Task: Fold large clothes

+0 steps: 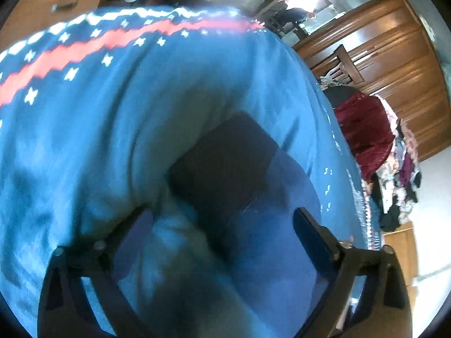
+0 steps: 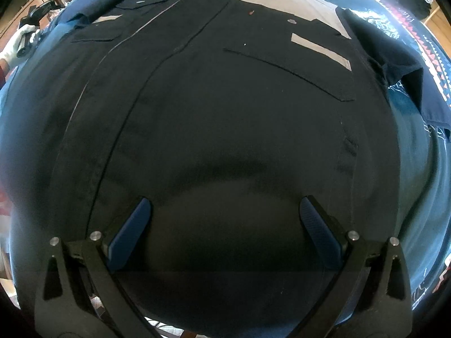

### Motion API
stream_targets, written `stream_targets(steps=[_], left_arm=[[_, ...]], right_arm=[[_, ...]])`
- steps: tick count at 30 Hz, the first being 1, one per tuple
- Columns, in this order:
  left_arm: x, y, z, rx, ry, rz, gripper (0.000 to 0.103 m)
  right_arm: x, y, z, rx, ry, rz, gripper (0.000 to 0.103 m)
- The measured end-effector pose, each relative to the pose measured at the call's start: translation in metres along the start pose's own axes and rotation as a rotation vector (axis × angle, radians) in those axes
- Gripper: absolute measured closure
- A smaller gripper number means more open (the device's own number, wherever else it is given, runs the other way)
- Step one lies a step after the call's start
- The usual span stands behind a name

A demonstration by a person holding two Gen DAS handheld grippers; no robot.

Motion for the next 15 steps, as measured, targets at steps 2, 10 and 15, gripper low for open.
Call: stream_targets(steps=[2, 10, 15], left_arm=[[0.007, 0.000, 0.009, 0.036, -0.003, 0.003, 0.059], [-0.006, -0.025, 0.063, 0.157, -0.106, 0.060, 0.090], [-0.054, -0.133, 0.200, 0.380, -0.423, -0.030, 0.091]], right_arm=[[-0.002, 0.000, 0.003, 0.008, -0.002, 0.007, 0.000], [-0.023, -0.005, 0.018, 0.077, 0.042, 0.097, 0.037], [-0.034, -0.009, 0.041, 0.198, 0.148, 0.166, 0.058]])
Point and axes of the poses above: each gripper's, at about its wrist camera, not at the fingertips, and x roughly the way its jaws point, z to its right, y to its top, the point moved 5 cm from there along x, roughly the way its jaws point, and after that the axes turned 12 degrees about -x, right-handed, at the moved point
